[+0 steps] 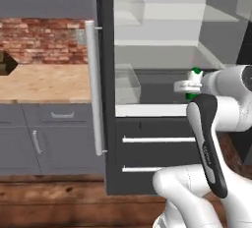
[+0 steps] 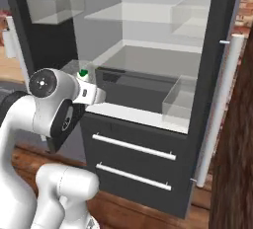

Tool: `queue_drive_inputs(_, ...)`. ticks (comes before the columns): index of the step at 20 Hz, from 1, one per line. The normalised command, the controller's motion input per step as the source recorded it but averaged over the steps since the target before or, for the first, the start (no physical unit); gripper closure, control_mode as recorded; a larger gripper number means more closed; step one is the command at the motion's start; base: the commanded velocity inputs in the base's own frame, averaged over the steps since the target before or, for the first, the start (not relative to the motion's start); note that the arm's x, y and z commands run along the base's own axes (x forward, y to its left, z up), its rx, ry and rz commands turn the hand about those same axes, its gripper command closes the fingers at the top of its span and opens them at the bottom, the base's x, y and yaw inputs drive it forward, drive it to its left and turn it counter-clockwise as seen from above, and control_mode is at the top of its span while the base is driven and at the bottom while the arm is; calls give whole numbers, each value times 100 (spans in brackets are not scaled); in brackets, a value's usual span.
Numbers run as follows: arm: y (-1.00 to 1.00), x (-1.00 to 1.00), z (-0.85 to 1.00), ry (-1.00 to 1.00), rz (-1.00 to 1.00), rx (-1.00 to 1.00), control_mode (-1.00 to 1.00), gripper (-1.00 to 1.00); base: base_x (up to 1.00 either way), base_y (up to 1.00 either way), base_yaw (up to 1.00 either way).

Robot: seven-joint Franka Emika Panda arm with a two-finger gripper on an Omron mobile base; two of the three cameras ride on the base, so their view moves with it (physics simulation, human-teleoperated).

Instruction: Take a sugar cube from the saucer and place it inside the coffee. Then, grab milk from the fridge and place it next to the coffee on the counter to sweeten the coffee.

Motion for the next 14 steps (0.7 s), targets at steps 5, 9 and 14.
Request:
queue_drive_inputs(5,0,0,0,0,0,0,100,100,-100,4,69)
queue_drive_inputs(9,0,0,0,0,0,0,100,100,-96,30,76)
queue_drive_inputs(14,0,0,0,0,0,0,100,100,-44,62,88)
